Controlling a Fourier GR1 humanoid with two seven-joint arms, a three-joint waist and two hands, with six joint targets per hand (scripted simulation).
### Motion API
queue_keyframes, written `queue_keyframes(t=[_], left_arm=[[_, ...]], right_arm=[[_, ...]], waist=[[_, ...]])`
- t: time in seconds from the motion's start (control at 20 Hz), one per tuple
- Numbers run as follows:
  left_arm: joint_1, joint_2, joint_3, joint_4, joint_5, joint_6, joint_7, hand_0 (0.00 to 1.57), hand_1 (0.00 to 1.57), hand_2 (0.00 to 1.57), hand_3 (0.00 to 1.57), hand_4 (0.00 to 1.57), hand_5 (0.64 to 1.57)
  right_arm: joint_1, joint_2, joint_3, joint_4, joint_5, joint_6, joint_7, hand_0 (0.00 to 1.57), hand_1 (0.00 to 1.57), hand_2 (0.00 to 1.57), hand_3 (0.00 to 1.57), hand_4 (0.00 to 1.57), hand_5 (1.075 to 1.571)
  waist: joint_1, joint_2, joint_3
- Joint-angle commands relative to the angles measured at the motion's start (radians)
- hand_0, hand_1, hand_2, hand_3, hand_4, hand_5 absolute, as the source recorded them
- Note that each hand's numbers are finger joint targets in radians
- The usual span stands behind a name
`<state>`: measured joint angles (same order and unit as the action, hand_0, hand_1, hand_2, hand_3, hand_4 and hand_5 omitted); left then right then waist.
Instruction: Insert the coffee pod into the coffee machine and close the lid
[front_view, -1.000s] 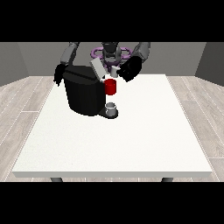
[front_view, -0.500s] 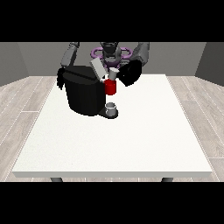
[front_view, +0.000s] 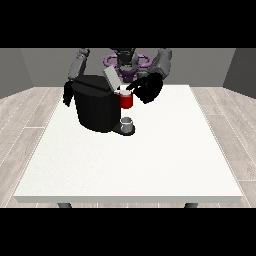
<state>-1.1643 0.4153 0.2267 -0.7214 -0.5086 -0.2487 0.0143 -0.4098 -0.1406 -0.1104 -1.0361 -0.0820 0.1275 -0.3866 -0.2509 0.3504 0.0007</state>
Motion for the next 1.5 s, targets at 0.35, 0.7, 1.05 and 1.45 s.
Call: queue_keyframes(t=[0.35,0.7,1.05,1.45], left_arm=[[-0.048,-0.044,-0.012,0.012,-0.023,0.092,0.017,1.43,1.43,1.45,1.39,0.6,1.571],[0.021,-0.096,0.024,-0.026,0.071,0.037,-0.093,0.0,0.0,0.0,0.0,0.0,1.571],[0.263,-0.256,0.018,-0.058,0.167,-0.014,-0.182,0.0,0.0,0.0,0.0,0.0,1.571],[0.643,-0.336,0.046,-0.055,0.263,-0.08,-0.411,0.0,0.0,0.0,0.0,0.23,1.571]], right_arm=[[-0.089,0.008,-0.016,0.058,0.003,-0.031,0.03,0.0,0.0,0.0,0.0,0.26,1.571],[-0.032,-0.034,-0.084,0.129,-0.043,0.016,-0.062,0.0,0.0,0.0,0.0,0.32,1.571],[0.139,-0.089,-0.115,0.212,-0.063,0.098,-0.098,0.0,0.0,0.0,0.0,0.2,1.571],[0.292,0.002,-0.071,0.147,-0.046,0.048,-0.093,0.0,0.0,0.0,0.0,0.17,1.571]], waist=[[-0.001,0.034,-0.0001],[0.076,0.003,0.0001],[0.176,-0.202,-0.0005],[0.265,-0.425,-0.0021]])
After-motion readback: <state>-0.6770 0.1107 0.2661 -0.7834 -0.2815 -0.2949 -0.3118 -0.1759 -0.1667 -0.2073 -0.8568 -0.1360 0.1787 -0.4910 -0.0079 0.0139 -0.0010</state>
